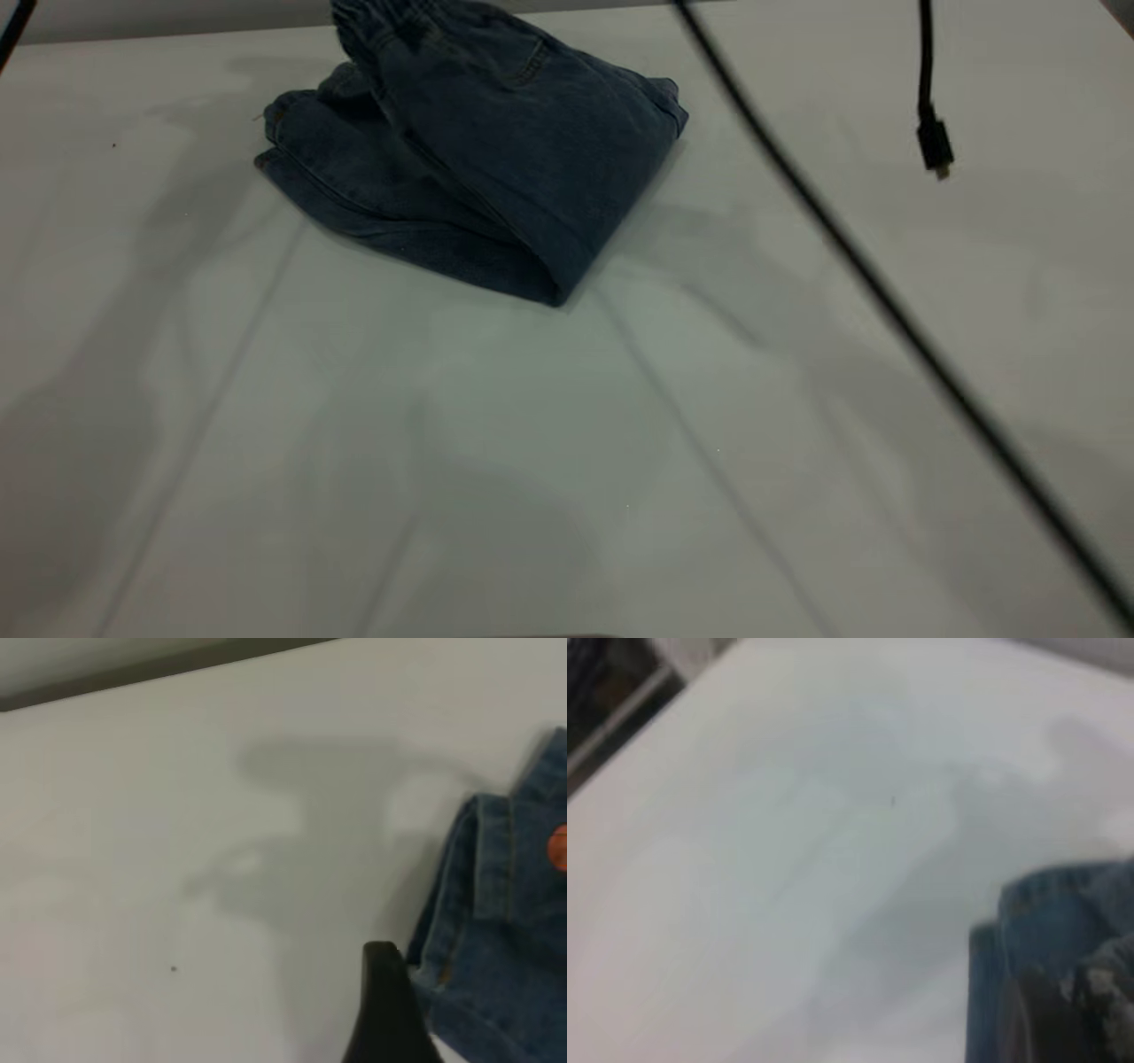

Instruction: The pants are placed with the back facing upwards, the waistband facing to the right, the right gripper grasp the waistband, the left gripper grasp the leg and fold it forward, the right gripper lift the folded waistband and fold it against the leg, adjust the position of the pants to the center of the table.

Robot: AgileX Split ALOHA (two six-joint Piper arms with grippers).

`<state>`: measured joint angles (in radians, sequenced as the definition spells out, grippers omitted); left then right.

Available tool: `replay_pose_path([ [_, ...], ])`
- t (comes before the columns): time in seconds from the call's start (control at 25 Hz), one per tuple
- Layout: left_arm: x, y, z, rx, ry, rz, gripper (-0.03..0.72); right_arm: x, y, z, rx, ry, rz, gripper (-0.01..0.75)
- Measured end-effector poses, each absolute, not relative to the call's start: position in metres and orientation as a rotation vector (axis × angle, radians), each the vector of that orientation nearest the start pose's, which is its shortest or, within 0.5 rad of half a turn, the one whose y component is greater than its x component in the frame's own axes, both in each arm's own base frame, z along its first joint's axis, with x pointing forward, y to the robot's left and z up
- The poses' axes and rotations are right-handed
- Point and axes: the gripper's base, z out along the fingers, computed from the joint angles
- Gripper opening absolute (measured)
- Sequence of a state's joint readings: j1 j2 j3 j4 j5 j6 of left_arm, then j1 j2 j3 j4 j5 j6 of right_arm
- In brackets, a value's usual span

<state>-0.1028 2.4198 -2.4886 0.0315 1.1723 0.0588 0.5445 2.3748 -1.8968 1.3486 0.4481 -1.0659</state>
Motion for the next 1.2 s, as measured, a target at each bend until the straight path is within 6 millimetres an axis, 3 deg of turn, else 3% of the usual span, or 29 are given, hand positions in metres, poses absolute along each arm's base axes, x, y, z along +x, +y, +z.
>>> replay_pose_path([
  [0.16, 0.527, -0.053, 0.264, 0.212, 2.578, 0.007, 0.442, 0.446, 0.329, 0.165, -0.482, 1.999, 0.940, 0.034],
  [0.36, 0.527, -0.055, 0.264, 0.215, 2.578, 0.002, 0.442, 0.442, 0.343, 0.149, -0.494, 1.985, 0.943, 0.062],
  [0.52, 0.526, -0.060, 0.264, 0.254, 2.574, -0.012, 0.442, 0.441, 0.344, 0.145, -0.476, 2.002, 0.971, 0.220],
  [0.64, 0.525, -0.069, 0.264, 0.365, 2.559, -0.057, 0.442, 0.447, 0.335, 0.144, -0.448, 2.024, 0.975, 0.397],
  [0.76, 0.522, -0.084, 0.260, 0.517, 2.541, -0.142, 0.442, 0.461, 0.311, 0.140, -0.408, 2.089, 0.948, 0.545],
  [0.84, 0.520, -0.095, 0.252, 0.584, 2.545, -0.213, 0.442, 0.473, 0.284, 0.141, -0.400, 2.146, 0.908, 0.594],
  [0.96, 0.515, -0.109, 0.238, 0.660, 2.573, -0.254, 0.442, 0.487, 0.239, 0.144, -0.372, 2.274, 0.855, 0.598],
  [1.2, 0.505, -0.129, 0.210, 0.796, 2.642, -0.212, 0.442, 0.491, 0.153, 0.166, -0.325, 2.579, 0.606, 0.577],
])
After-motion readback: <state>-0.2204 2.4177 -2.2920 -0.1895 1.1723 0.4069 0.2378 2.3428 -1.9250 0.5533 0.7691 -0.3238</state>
